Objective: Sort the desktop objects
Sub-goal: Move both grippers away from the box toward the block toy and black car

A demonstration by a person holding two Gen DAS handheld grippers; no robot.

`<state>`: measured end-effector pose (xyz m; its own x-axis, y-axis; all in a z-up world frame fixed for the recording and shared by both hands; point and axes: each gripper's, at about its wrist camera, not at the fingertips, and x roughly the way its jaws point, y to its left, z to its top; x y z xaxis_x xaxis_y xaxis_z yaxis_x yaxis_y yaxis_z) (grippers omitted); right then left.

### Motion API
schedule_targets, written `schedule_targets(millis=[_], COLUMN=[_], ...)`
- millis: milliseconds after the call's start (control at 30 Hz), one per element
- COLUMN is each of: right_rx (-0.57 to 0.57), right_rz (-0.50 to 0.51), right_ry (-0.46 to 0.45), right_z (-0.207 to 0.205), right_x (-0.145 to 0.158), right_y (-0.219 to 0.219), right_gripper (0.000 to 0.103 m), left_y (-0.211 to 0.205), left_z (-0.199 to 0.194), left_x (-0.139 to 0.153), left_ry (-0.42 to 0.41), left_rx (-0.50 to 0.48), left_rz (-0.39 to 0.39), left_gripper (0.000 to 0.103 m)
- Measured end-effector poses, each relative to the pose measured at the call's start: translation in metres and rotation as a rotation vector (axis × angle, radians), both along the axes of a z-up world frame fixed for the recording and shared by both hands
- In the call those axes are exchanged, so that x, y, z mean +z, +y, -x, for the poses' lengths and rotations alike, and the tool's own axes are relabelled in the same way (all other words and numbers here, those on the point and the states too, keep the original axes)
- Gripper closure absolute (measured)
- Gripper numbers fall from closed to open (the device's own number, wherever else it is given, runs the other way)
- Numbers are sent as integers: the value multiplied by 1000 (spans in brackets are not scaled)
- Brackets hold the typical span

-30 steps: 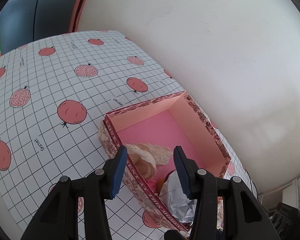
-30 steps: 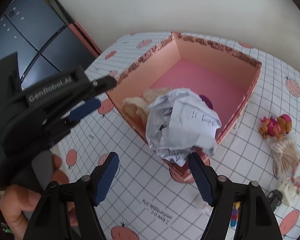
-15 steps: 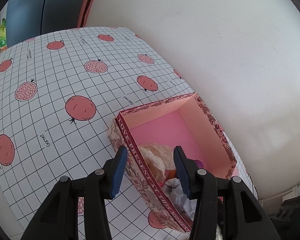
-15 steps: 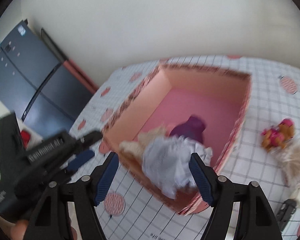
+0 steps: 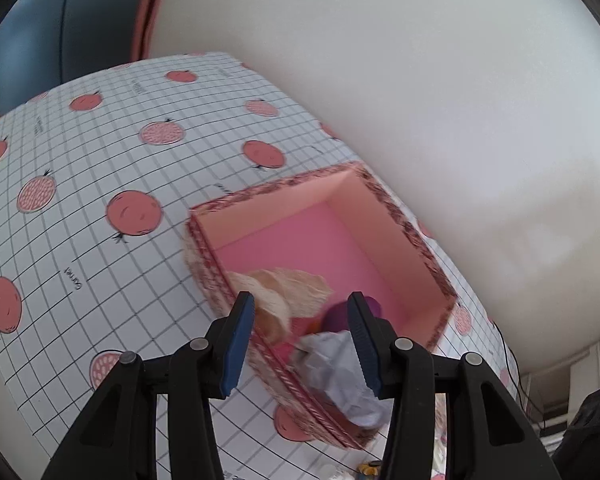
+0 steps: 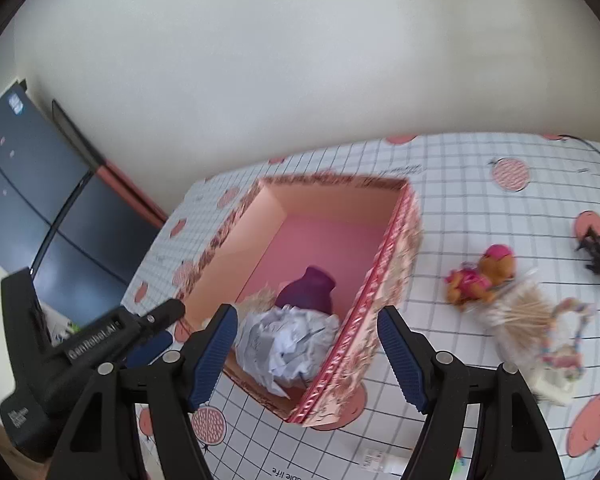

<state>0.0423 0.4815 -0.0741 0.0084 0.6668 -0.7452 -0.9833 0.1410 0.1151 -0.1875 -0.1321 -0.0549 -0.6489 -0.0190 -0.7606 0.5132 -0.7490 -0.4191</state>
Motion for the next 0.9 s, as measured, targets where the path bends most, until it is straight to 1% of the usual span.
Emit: schedule_targets(millis=[100,167,200,233,267,300,367,400,467,533,633,667,733,767,833,900], right_rx=[-88,-199,-230,-276,-317,-349,-456,-485,-541,-559,-637,-640,-706,-709,-844,-849], right_rz=[-21,-10,-13,-8,-11,-8,12,19,49,94,180,213,241,263,280,318], right_ry=[-57,-92,-101,-102,-107,-106,-93,-87,-68,-59,-30,-21,11,19,69,74], right_z=[-15,-30,-38,-47,-56,-62,-77,-82,-92,-98,-105,-107,-110,-111,-112,-112], right_x=[20,32,37,42,47,50,57,58,58,53,43,39,32,28,20,13], right_y=[-12,-22,-26,-32,-39,-42,-53,-56,-61,-65,-70,-71,-75,-77,-83,-86], right_gripper=[27,27,27,27,27,27,27,27,27,27,27,26,26,26,26,26], left_y=[14,28,35,41,49,56,74,81,97,112,135,140,150,153,157,158], left_z=[4,8,10,12,14,15,19,20,22,25,28,27,27,25,24,22], left_x=[7,12,13,15,17,19,23,23,23,20,11,8,2,0,-6,-14], left_ry=[8,12,12,12,14,15,15,15,8,-6,-62,-78,-125,-141,-177,-209], left_rx=[-38,-76,-95,-113,-137,-154,-198,-218,-265,-301,-354,-362,-373,-374,-369,-361], left_rz=[15,24,28,33,41,48,58,57,44,26,10,14,23,26,23,2], left_gripper=[54,54,53,47,45,45,45,45,45,44,44,44,44,44,44,44])
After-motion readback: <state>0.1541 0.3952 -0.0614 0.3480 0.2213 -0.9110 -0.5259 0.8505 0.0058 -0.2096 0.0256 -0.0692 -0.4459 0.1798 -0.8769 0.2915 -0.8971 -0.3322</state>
